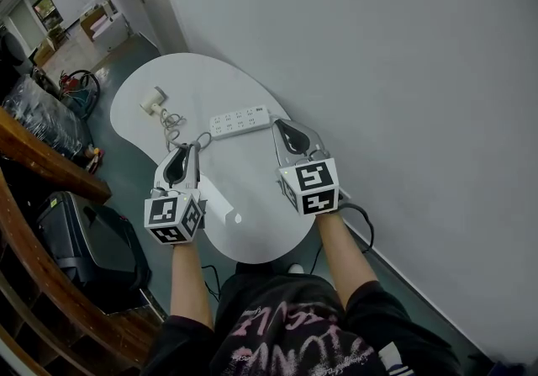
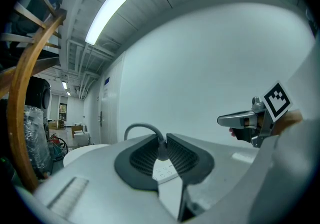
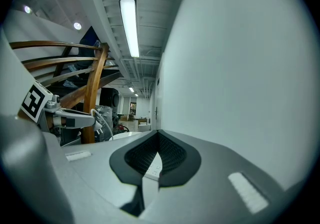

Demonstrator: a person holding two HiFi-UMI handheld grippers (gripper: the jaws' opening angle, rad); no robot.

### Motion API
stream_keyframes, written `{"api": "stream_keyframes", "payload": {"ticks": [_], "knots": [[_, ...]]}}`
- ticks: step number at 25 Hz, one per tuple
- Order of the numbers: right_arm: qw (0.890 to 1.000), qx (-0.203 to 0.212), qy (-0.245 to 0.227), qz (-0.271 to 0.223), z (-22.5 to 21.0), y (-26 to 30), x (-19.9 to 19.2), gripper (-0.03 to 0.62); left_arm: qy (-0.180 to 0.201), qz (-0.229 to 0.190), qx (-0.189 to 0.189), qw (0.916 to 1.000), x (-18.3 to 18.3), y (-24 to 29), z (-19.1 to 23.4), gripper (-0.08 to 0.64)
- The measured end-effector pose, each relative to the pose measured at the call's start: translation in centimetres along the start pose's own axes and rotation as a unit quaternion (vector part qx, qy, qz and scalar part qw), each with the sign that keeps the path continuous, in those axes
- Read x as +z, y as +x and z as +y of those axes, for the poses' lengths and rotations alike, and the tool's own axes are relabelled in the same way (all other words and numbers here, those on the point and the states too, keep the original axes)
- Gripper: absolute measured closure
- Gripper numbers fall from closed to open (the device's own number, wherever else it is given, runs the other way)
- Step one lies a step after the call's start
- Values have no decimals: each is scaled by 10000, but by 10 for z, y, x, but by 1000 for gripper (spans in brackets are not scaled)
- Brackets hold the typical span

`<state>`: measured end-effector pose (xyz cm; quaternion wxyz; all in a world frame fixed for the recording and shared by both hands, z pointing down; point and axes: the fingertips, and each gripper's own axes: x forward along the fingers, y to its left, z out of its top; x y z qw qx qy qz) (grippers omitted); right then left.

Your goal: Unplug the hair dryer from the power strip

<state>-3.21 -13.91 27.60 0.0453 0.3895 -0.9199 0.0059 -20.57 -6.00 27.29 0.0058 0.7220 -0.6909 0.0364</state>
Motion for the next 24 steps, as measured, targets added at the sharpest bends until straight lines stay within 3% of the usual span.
{"api": "stream_keyframes", "payload": {"ticks": [24], "knots": [[9998, 21, -128, -158, -10, 1, 11, 577, -1, -39, -44, 10000, 6, 11, -3, 506]]}}
